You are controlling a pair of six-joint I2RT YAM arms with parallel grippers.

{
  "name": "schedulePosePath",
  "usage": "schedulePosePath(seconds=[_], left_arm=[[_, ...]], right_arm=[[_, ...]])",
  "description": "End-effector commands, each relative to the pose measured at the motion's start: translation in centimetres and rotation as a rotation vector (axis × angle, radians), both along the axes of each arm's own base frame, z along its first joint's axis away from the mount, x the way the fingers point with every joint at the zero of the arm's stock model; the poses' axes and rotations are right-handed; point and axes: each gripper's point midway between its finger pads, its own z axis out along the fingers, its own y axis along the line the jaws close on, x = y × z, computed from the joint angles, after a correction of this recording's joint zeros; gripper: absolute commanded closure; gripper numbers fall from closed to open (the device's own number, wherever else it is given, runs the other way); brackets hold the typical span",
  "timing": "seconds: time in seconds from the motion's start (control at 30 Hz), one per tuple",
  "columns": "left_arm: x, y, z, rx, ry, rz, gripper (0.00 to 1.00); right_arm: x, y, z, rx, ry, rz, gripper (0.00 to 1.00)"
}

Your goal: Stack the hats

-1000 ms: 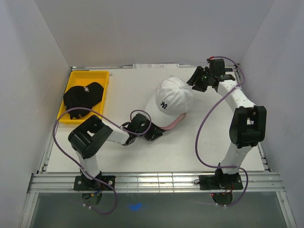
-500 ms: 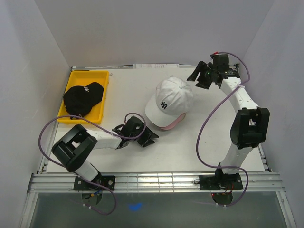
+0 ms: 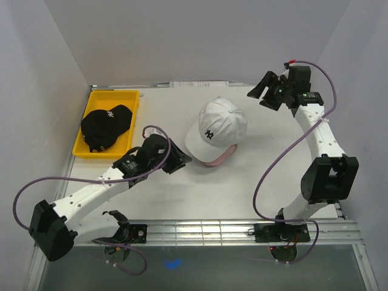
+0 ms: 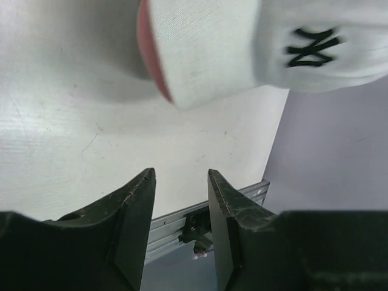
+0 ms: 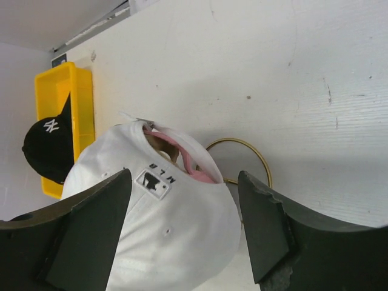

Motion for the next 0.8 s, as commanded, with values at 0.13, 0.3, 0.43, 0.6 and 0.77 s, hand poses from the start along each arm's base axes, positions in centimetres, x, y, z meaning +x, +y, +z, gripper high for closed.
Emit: schedulePosePath(seconds=[0.13,0.3,0.43,0.6,0.77], left_arm=[[5.6,11.3,8.5,0.276,-0.136,0.253,0.38],[12.1,21.1,11.3,0.394,-0.163,0.462,0.25],[16.2,27.1,10.4,0.526,-0.078,0.649,0.23],[18.7,31.7,8.7,0.611,0.002,0.785,0.23],[18.4,35.7,6.4,0.729,0.097,0.864,0.22]], right_arm=[[-4.6,0.3,4.7,0.054,-0.129,0.094,0.21],[-7.4,0.9,6.5,0.061,-0.200,0.149,0.14],[-9.0,1.4,6.7,0.062,-0.215,0.191,0.15],[-10.5,1.7,6.4,0.042,-0.231,0.217,0.15],[-11.1,1.9,5.8,0.050,-0.231,0.236,0.16]])
